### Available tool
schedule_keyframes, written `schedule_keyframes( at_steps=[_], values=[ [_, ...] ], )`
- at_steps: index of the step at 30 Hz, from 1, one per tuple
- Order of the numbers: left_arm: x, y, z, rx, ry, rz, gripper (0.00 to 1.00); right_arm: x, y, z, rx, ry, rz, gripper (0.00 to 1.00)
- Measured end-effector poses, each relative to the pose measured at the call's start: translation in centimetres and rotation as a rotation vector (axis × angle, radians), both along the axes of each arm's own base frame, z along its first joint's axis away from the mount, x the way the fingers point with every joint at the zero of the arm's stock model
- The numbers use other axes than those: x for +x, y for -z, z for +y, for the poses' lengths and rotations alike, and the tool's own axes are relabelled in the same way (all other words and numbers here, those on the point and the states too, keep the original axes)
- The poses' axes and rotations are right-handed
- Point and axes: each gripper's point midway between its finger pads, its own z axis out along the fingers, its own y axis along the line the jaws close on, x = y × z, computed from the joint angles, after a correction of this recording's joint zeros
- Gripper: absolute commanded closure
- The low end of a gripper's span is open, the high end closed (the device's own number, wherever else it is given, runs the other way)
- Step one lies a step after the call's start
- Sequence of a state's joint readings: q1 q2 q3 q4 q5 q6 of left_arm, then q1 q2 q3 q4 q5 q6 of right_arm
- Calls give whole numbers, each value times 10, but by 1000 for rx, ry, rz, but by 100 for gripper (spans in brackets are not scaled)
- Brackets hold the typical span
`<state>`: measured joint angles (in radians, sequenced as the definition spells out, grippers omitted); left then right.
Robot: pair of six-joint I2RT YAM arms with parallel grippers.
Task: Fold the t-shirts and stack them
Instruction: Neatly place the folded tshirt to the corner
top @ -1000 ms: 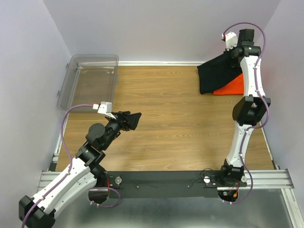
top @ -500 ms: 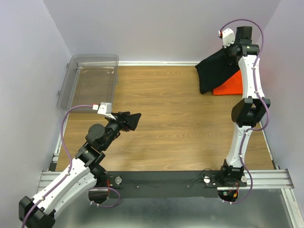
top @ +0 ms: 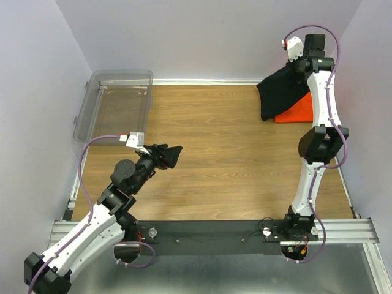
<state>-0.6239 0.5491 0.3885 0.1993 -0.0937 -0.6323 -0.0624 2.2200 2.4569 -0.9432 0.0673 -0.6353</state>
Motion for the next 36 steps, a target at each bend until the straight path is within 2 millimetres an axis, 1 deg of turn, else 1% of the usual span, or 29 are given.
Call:
schedule_keyframes(
  at_steps=[16,21,26,29,31,36],
  values=[
    [0,7,0,8,0,12,18,-1,-2,-17,-32,29,-4,99],
    [0,6,0,6,0,9,18,0,-2,-19,-36,34,-7,95],
    [-1,2,1,-1,0,-1,18,6,6,-23,-44,45,-6,93],
    [-2,1,1,-4,0,-5,18,8,11,-26,-46,56,0,88],
    [-2,1,1,-4,0,-4,18,8,14,-28,-46,62,3,87],
    [-2,3,1,-2,0,-2,19,10,18,-30,-45,73,3,79]
  ],
)
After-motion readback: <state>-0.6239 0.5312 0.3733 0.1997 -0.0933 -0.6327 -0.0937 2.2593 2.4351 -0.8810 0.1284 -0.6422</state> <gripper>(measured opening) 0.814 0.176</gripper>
